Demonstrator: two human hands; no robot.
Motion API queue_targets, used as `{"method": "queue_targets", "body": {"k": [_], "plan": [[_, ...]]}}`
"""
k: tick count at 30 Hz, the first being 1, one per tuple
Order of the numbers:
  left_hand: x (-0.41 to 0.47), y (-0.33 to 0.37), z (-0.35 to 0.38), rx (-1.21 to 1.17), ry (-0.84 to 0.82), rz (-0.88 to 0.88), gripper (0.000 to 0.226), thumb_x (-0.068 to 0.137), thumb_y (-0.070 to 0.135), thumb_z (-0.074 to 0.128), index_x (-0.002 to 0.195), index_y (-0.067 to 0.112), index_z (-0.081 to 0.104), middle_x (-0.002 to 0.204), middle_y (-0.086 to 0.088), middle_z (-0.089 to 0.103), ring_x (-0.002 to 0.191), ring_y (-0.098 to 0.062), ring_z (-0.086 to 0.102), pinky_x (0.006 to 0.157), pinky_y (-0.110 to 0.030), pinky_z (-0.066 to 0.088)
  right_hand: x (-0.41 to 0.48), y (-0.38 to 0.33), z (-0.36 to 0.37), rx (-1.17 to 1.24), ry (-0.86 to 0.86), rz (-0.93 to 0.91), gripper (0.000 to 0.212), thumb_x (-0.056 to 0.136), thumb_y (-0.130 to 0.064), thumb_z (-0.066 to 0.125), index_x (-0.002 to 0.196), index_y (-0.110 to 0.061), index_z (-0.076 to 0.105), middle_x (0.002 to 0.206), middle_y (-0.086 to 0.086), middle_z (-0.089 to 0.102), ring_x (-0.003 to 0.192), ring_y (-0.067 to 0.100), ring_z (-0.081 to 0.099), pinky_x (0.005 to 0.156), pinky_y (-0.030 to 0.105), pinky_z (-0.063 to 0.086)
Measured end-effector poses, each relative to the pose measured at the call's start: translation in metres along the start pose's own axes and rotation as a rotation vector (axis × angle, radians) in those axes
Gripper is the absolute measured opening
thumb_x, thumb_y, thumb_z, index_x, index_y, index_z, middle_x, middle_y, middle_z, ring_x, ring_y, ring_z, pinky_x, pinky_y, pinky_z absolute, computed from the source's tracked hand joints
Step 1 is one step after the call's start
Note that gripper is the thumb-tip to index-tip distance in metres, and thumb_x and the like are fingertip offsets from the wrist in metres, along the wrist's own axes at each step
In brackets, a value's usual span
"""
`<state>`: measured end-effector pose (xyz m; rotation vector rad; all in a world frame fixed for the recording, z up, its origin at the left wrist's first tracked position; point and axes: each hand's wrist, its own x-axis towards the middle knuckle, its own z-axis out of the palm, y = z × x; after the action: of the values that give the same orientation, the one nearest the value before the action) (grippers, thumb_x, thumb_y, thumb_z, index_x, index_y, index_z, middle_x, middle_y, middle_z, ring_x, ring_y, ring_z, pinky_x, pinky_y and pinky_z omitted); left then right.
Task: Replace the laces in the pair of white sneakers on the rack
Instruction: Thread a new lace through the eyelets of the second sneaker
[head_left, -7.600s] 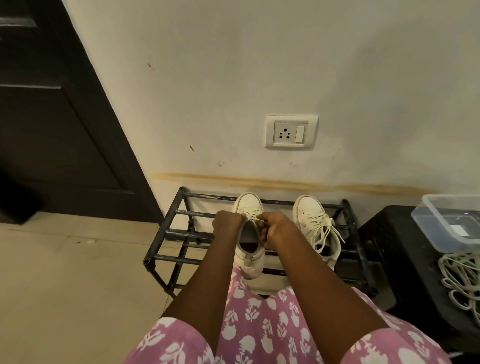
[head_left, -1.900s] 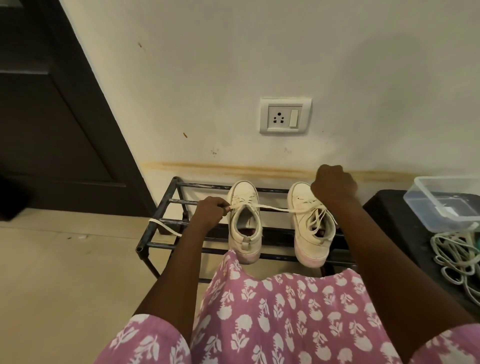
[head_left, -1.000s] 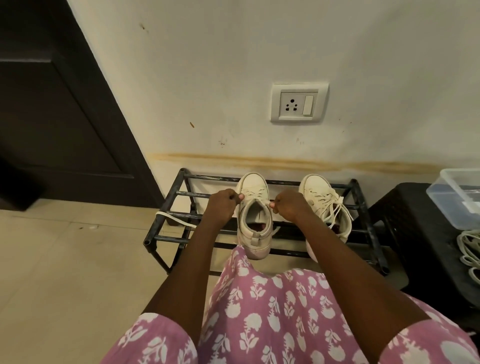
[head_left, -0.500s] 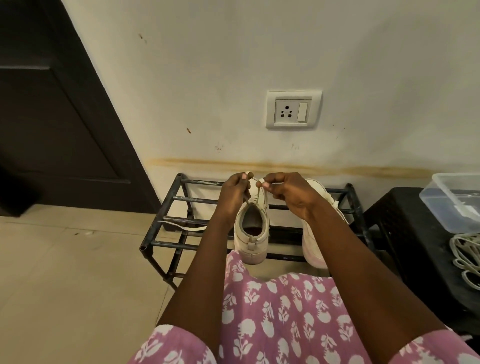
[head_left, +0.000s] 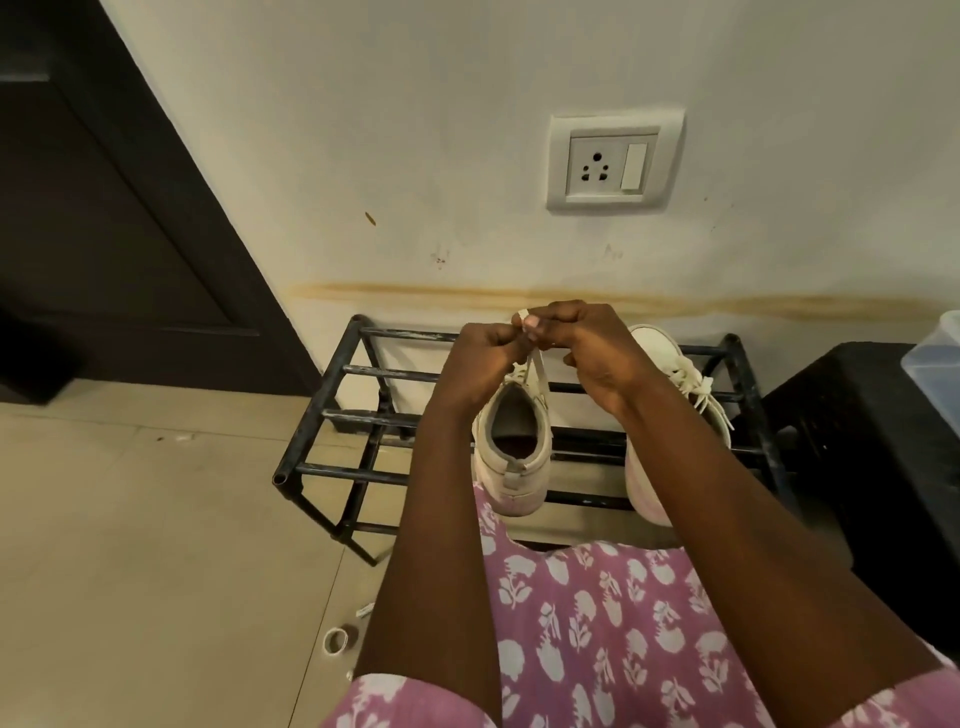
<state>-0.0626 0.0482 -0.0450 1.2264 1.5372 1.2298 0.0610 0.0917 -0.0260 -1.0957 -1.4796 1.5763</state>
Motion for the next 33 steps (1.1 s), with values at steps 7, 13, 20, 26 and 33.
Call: {"method": "queue_targets", "body": {"k": [7, 13, 20, 26, 33], "plan": [[0.011, -0.010, 0.011, -0.197, 0.047, -0.062, 0.023, 0.092, 0.011, 0.054, 0.070, 0.004, 0.059, 0.054, 0.002, 0.044, 0.050, -0.007, 0.038, 0.057, -0.026, 0.032, -0.006, 0.023, -0.008, 0.197, 0.154, -0.054, 0.015, 0.080, 0.001, 0.067, 0.090, -0.009, 0.071, 0.085, 0.003, 0.071, 0.081, 0.011, 0.068, 0.077, 0.024, 0.055], [0.019, -0.016, 0.007, -0.255, 0.011, -0.081, 0.038, 0.091, 0.011, 0.056, 0.057, 0.019, 0.072, 0.050, 0.005, 0.054, 0.049, -0.008, 0.044, 0.058, -0.027, 0.035, -0.003, 0.032, -0.006, 0.084, 0.177, -0.108, 0.022, 0.074, 0.006, 0.071, 0.094, -0.002, 0.071, 0.088, 0.013, 0.071, 0.078, 0.018, 0.069, 0.075, 0.026, 0.057], [0.018, -0.016, -0.002, -0.245, -0.020, -0.070, 0.033, 0.090, 0.008, 0.055, 0.058, 0.010, 0.063, 0.046, 0.006, 0.050, 0.043, -0.003, 0.043, 0.049, -0.015, 0.037, 0.002, 0.032, -0.003, 0.290, 0.061, 0.003, 0.010, 0.079, 0.005, 0.066, 0.082, -0.004, 0.066, 0.076, 0.007, 0.069, 0.072, 0.019, 0.068, 0.070, 0.028, 0.057], [0.017, -0.020, 0.001, -0.198, 0.008, -0.080, 0.032, 0.089, 0.011, 0.057, 0.059, 0.012, 0.066, 0.051, 0.003, 0.056, 0.050, -0.009, 0.049, 0.058, -0.024, 0.040, 0.005, 0.028, 0.000, 0.185, 0.126, 0.003, 0.020, 0.080, 0.012, 0.061, 0.074, -0.007, 0.062, 0.074, 0.006, 0.066, 0.064, 0.014, 0.068, 0.062, 0.023, 0.057], [0.021, -0.027, 0.002, -0.331, 0.113, -0.013, 0.024, 0.089, 0.008, 0.058, 0.070, 0.012, 0.071, 0.052, 0.004, 0.058, 0.050, -0.007, 0.044, 0.055, -0.022, 0.037, 0.009, 0.032, 0.004, 0.448, 0.119, 0.055, 0.027, 0.091, 0.014, 0.043, 0.078, -0.009, 0.050, 0.079, 0.005, 0.061, 0.075, 0.016, 0.064, 0.072, 0.027, 0.056]]}}
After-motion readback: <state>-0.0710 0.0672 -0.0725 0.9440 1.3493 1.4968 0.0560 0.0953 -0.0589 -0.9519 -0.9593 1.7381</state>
